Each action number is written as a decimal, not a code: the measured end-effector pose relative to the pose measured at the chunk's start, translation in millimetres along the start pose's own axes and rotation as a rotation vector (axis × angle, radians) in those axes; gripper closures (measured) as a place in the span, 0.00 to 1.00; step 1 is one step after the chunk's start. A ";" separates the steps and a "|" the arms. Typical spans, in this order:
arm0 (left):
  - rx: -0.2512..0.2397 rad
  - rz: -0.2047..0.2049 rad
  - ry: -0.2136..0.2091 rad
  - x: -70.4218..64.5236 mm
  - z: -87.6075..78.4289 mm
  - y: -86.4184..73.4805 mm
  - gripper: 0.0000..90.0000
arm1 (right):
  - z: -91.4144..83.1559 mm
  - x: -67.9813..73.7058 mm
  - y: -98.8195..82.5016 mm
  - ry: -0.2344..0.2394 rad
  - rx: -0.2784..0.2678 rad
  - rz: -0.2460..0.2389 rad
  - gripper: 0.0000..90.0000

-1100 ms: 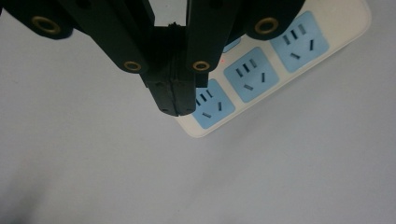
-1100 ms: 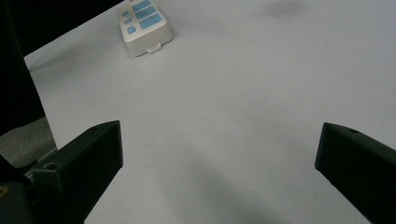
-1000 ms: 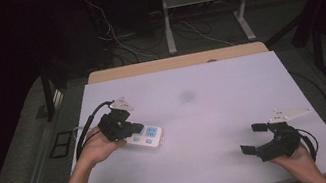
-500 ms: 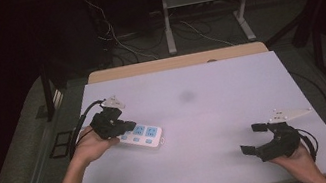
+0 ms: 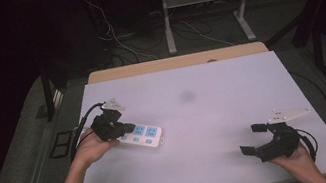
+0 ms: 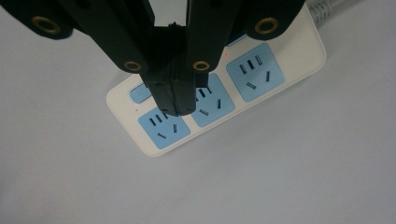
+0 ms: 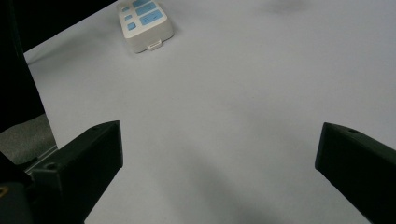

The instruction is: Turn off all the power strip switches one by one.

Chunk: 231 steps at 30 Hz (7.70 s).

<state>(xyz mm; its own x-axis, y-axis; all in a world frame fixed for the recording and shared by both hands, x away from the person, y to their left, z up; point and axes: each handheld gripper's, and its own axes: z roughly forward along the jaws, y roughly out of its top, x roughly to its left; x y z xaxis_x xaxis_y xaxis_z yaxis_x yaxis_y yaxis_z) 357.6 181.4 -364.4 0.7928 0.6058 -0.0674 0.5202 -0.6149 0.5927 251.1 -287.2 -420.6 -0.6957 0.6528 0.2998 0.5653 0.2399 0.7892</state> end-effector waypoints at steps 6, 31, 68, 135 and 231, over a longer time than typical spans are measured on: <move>0.010 -0.013 0.001 2.5 6.5 -3.9 0.99 | 1.0 0.5 -0.2 -0.001 0.005 -0.004 0.01; 0.060 -0.029 -0.019 3.8 30.2 -18.4 0.99 | 2.6 1.1 -0.8 0.003 0.018 -0.010 0.01; 0.054 -0.067 -0.016 2.4 33.4 -20.9 1.00 | 3.6 1.8 -0.5 0.009 0.021 -0.012 0.01; 0.018 -0.067 0.057 31.3 -11.5 -20.2 0.99 | 3.2 0.2 -0.9 0.004 0.020 -0.002 0.01; -0.231 -0.229 0.110 11.1 -26.2 -51.2 0.92 | -2.7 0.2 -2.5 -0.001 0.003 0.010 0.01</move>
<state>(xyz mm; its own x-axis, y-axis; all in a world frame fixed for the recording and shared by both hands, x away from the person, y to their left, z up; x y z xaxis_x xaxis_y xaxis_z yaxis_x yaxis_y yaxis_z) 331.5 232.8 -374.4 0.6179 0.7736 -0.1403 0.5850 -0.3332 0.7394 248.3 -289.6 -421.1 -0.6899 0.6557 0.3069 0.5732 0.2359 0.7847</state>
